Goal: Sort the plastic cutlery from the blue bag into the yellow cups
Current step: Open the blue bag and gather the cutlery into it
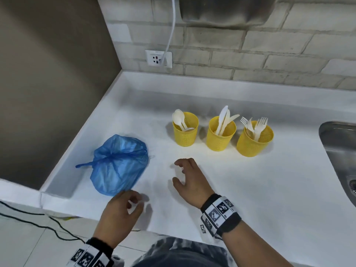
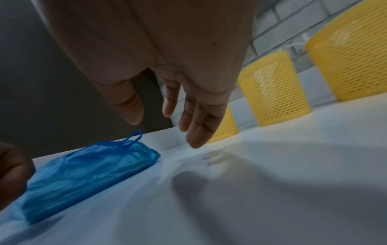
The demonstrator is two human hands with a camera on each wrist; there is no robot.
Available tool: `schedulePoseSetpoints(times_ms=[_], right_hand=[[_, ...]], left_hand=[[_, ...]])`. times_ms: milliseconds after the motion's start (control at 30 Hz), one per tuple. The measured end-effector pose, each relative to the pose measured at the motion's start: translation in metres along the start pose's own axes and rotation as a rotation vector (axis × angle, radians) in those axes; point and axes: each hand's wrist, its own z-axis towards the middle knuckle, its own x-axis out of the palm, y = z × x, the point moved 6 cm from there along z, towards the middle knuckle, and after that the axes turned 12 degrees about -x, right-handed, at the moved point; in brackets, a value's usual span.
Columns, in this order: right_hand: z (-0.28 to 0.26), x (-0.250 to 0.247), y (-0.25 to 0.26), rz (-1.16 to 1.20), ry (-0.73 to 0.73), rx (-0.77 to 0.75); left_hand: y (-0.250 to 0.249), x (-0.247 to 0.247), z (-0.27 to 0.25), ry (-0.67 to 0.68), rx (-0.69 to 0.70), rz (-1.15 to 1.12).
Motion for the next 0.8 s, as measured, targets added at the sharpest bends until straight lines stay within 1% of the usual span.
schedulePoseSetpoints(times_ms=[133,200,267,400,533,667,800], right_hand=[[0.024,0.038,0.024,0.031,0.008,0.008],[0.038,0.047,0.031,0.054,-0.014,-0.008],[0.054,0.06,0.039,0.081,-0.02,-0.019],[0.078,0.075,0.044,0.18,-0.037,0.047],[0.091,0.088,0.051,0.238,-0.049,0.078],[0.096,0.101,0.047,0.193,-0.047,0.13],[0.089,0.102,0.039,0.137,-0.042,0.184]], left_hand=[[0.051,-0.041,0.008,-0.11,-0.155,-0.075],[0.068,-0.055,0.018,-0.167,-0.206,-0.086],[0.084,-0.067,0.03,-0.187,-0.246,-0.086],[0.089,-0.078,0.058,-0.161,-0.271,-0.187],[0.077,-0.082,0.086,-0.077,-0.282,-0.269],[0.062,-0.081,0.105,-0.016,-0.219,-0.311],[0.052,-0.071,0.109,0.014,-0.191,-0.337]])
